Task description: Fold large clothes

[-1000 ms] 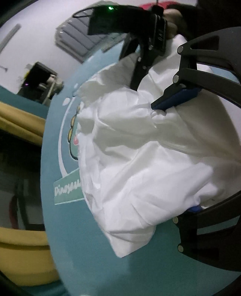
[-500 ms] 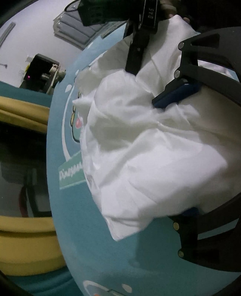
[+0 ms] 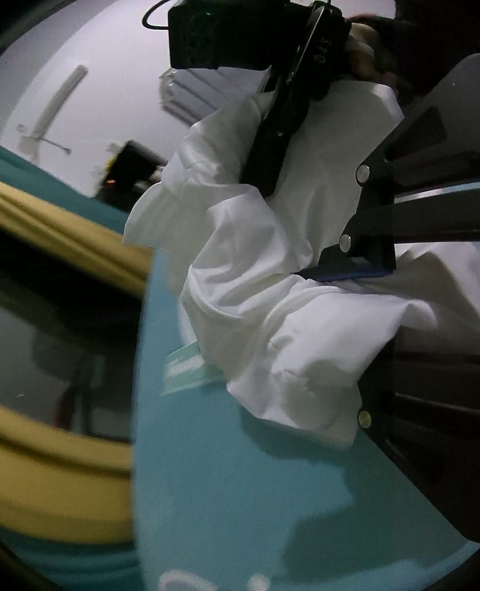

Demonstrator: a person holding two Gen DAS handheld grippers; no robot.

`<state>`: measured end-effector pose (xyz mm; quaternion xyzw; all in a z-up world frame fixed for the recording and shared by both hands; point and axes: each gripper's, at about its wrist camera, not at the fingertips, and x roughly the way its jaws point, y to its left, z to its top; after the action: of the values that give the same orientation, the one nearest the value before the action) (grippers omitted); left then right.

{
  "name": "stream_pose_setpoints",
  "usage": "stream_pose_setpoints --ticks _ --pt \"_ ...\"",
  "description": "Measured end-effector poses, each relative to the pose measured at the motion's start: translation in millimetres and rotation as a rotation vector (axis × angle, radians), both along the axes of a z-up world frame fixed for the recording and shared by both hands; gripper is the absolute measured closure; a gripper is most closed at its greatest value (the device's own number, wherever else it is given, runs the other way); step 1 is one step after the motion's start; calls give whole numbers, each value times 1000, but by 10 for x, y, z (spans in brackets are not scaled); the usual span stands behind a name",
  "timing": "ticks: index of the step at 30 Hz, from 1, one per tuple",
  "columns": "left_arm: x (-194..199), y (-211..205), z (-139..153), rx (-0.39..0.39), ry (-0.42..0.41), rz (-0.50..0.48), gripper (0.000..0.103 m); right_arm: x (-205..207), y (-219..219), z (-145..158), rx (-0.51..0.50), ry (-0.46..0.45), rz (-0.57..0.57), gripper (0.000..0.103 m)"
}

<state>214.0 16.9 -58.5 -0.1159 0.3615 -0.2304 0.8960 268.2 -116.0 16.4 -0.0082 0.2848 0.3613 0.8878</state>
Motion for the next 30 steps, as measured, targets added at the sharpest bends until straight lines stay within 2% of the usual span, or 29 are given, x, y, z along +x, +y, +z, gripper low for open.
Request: stream_pose_setpoints --ticks 4,8,10,13,17,18,20,22,24,27,30 --pt "-94 528 394 11 -116 81 87 -43 494 404 -5 -130 70 81" --pt "-94 1079 739 67 -199 161 87 13 1023 682 20 -221 129 81" --pt "-68 1339 847 94 -214 194 87 93 1262 727 48 -233 151 81" --pt "19 1683 881 127 -209 243 87 300 1582 671 81 -197 163 81" --pt "303 2061 577 153 -104 246 87 644 1904 361 98 -81 164 81" --pt "390 2148 424 155 -55 253 87 749 2008 207 71 -43 157 81" --pt "540 2292 68 97 80 261 86 896 2139 -32 30 29 148 80" --pt "622 2304 -179 87 158 255 82 1034 2179 -318 -16 102 107 77" --pt "664 2311 -292 106 191 273 78 1150 2115 -484 -55 119 36 71" --pt "697 2274 -296 120 194 279 78 1381 1912 -681 -29 224 -26 61" --pt "693 2207 -305 162 205 290 78 1361 1750 -655 -20 222 -68 49"
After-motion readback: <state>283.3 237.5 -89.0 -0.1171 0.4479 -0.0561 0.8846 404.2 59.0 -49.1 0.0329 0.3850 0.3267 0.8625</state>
